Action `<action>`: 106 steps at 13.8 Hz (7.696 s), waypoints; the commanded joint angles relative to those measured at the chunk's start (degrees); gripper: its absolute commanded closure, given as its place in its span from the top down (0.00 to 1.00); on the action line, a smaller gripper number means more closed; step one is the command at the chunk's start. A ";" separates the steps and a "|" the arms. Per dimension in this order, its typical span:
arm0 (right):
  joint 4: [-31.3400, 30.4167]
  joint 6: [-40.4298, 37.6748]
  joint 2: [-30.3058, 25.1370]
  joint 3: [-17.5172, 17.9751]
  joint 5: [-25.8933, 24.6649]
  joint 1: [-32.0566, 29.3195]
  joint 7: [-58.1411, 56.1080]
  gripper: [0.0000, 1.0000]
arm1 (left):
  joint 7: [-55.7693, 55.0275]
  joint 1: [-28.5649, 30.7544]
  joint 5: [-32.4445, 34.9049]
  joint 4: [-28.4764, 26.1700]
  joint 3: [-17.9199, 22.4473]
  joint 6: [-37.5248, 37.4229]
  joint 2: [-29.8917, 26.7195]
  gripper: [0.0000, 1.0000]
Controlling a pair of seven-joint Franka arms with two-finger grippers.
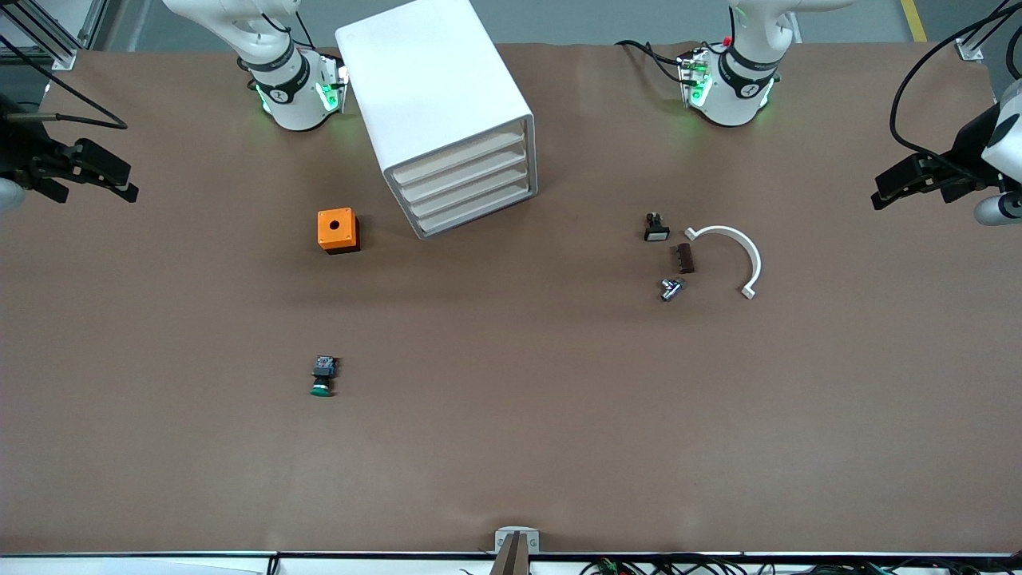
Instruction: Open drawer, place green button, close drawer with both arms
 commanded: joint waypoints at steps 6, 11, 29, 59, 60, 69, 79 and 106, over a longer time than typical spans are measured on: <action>-0.83 -0.01 -1.12 0.10 0.75 -0.39 -0.03 1.00 | 0.20 0.42 0.12 2.05 0.01 -1.15 0.79 1.00; 0.31 -0.10 -0.77 0.10 0.66 -0.48 0.42 1.00 | -5.31 -1.08 -8.90 2.05 -0.61 -1.59 3.16 1.00; 4.81 10.50 19.43 0.45 0.31 1.36 1.20 1.00 | -58.04 -20.15 -21.22 15.31 -7.20 2.88 32.15 1.00; -5.05 49.46 43.26 0.19 -6.72 12.53 27.31 0.99 | -103.52 -28.67 -51.39 16.82 -5.63 2.89 53.79 0.99; -5.05 49.64 43.35 0.19 -6.72 12.45 27.31 0.99 | -103.43 -29.20 -51.39 16.82 -4.75 2.71 53.70 0.99; -5.22 52.63 44.76 0.37 -6.02 12.36 27.48 0.93 | -108.52 -30.08 -52.27 16.73 -4.65 2.80 56.24 0.99; -6.19 51.75 44.41 0.37 -5.93 12.44 27.57 0.03 | -114.15 -30.17 -55.07 15.59 -7.99 0.16 59.15 0.67; -13.40 37.25 24.81 2.04 4.18 21.05 54.62 0.00 | -119.25 -26.84 -57.10 12.86 -11.07 -1.59 62.49 0.13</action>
